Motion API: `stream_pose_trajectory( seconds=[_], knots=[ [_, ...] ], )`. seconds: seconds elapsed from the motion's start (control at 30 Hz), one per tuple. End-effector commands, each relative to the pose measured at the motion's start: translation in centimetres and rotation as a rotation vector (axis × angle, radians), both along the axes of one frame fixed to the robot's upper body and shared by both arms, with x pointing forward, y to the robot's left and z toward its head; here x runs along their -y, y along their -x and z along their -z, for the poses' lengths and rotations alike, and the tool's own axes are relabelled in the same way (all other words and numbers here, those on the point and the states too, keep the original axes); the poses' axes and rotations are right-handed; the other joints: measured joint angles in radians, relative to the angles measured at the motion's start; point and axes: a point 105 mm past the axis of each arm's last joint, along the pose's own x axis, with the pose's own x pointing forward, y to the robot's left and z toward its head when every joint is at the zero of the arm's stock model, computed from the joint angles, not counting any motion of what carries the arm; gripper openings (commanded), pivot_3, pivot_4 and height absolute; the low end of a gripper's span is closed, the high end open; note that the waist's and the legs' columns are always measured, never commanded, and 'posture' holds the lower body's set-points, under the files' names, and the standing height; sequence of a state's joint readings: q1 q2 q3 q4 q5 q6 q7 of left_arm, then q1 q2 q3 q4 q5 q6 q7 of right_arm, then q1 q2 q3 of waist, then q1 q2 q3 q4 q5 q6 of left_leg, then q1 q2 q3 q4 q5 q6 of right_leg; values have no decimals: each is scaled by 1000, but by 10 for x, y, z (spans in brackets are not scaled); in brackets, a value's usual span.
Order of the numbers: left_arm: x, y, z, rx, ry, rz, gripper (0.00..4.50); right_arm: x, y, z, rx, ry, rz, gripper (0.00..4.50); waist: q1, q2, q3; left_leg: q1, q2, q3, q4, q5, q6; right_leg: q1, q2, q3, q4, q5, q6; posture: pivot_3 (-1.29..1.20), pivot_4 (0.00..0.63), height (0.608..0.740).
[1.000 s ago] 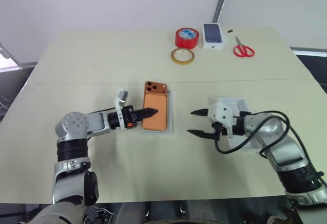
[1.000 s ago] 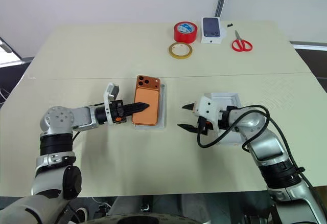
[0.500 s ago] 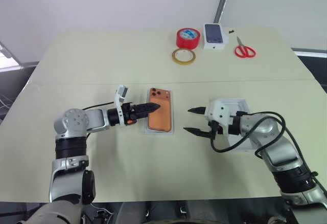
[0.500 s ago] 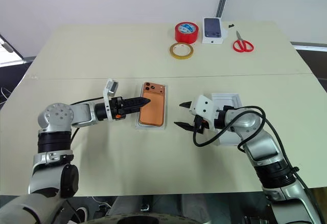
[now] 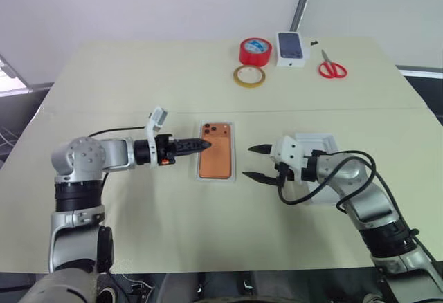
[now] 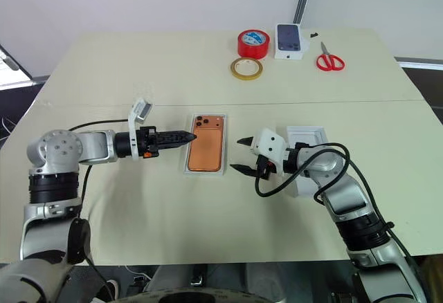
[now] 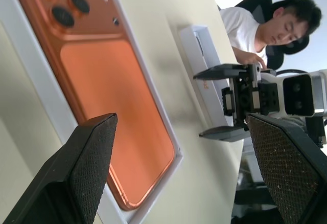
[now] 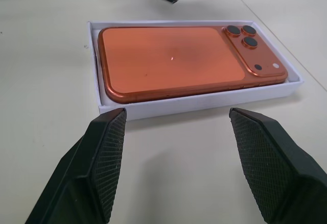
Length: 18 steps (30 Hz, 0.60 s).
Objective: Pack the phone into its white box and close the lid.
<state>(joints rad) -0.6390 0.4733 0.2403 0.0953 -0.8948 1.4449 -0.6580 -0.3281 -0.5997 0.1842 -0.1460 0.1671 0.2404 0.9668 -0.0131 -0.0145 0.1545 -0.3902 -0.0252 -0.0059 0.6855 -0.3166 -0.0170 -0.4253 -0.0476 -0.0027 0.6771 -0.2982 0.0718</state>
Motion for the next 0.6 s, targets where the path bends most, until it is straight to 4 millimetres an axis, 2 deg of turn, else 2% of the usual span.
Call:
stream_pose_trajectory(
  seconds=[0.03, 0.07, 0.1, 0.2, 0.23, 0.27, 0.3, 0.4, 0.53, 0.6],
  knots=[
    [-9, -10, -8, 97, -65, -57, 3716, 4, -16, -11, 59, -26, 74, 2844, -1, 0, 0, 0, 0, 0, 0, 0, 0, 0, 0, 0, 0, 0, 0, 0, 150, 740],
    [-14, -15, -3, 137, -134, -94, 3479, 9, -26, -12, 98, -10, 132, 2601, -2, 0, 0, 0, 0, 0, 0, 0, 0, 0, 0, 0, 0, 0, 0, 0, 150, 740],
    [-20, -22, 2, 198, -204, -133, 2972, 14, -33, -13, 127, 2, 170, 2085, -2, 0, 0, 0, 0, 0, 0, 0, 0, 0, 0, 0, 0, 0, 0, 0, 150, 740],
    [-27, -33, 3, 314, -257, -195, 1344, 13, -36, -9, 122, 17, 177, 401, 1, 0, 0, 0, 0, 0, 0, 0, 0, 0, 0, 0, 0, 0, 0, 0, 150, 740],
    [-30, -35, 7, 368, -323, -188, 936, 11, -36, -6, 121, 24, 174, 17, 2, 0, 0, 0, 0, 0, 0, 0, 0, 0, 0, 0, 0, 0, 0, 0, 150, 740],
    [-31, -35, 11, 409, -375, -173, 322, 9, -35, -5, 124, 29, 173, 0, 2, 0, 0, 0, 0, 0, 0, 0, 0, -1, 0, 0, 0, 0, 0, 0, 150, 740],
    [-33, -36, 17, 435, -420, -163, 42, 8, -35, -3, 125, 30, 173, 0, 2, 0, 0, 0, 0, 0, -1, 0, 0, -1, 0, 0, -1, 0, 0, 0, 150, 740],
    [-31, -37, 34, 522, -516, -83, 42, 2, -36, 5, 111, 41, 180, 0, 2, 0, 0, 0, 0, 0, -1, 0, 0, 0, 0, 0, -1, 0, 0, 0, 150, 740],
    [-7, -22, 50, 500, -463, 69, 42, -7, -34, 9, 106, 42, 167, 0, 2, 0, 0, -1, 0, 0, 0, 0, 0, 0, 0, 0, -1, 0, 0, 0, 150, 740],
    [4, -22, 58, 459, -436, 78, 42, -9, -34, 11, 103, 48, 162, 0, 2, 0, 0, -1, 0, 0, 0, 0, 1, 0, 0, 0, -1, 0, 0, 0, 150, 740]
  ],
)
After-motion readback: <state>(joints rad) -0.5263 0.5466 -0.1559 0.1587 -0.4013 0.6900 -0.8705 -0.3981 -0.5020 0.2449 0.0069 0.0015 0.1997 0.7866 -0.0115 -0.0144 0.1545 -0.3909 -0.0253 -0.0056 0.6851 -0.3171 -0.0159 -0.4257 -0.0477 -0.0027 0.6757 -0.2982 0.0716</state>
